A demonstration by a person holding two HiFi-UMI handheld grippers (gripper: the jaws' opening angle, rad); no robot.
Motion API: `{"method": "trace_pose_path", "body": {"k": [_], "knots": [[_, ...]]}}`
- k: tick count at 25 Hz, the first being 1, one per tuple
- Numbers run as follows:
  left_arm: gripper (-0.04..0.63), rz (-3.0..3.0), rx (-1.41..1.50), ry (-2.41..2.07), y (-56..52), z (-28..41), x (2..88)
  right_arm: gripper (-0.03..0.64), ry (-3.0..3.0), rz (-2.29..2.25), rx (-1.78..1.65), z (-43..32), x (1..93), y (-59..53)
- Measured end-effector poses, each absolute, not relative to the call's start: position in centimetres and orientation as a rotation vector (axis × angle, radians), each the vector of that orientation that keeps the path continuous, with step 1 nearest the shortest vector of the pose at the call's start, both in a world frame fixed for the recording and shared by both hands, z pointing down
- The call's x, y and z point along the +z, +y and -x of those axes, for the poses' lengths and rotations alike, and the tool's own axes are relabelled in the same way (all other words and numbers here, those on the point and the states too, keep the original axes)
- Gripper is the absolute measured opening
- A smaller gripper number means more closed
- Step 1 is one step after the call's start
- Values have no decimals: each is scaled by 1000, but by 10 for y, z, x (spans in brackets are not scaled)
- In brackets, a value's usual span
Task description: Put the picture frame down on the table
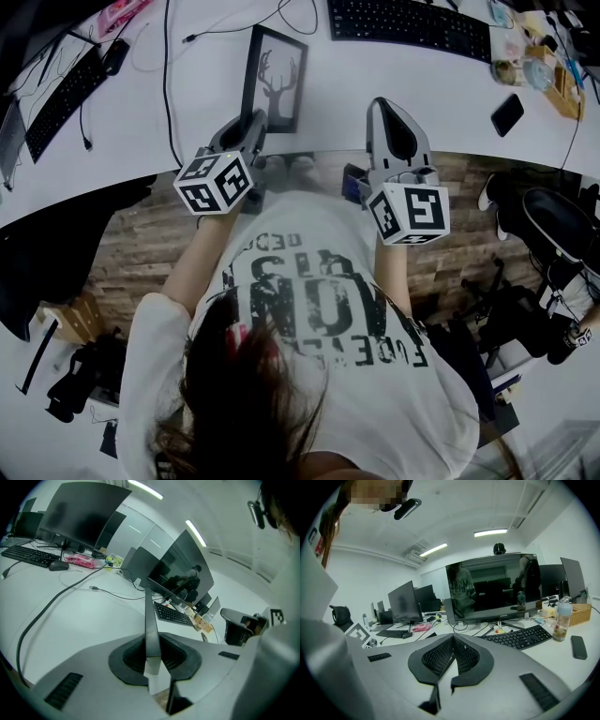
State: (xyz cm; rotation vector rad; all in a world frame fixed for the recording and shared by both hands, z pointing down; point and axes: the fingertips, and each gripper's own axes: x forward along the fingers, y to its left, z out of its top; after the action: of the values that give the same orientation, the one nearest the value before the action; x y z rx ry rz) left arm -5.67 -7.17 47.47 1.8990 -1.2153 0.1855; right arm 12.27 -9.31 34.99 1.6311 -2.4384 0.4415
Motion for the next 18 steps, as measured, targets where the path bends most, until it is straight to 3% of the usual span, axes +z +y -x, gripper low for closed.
{"method": "trace_pose_path", "body": {"k": [18], "knots": [[106, -1751, 253, -1263, -74, 89, 520, 0, -2423, -1645, 440, -132, 352, -93]]}}
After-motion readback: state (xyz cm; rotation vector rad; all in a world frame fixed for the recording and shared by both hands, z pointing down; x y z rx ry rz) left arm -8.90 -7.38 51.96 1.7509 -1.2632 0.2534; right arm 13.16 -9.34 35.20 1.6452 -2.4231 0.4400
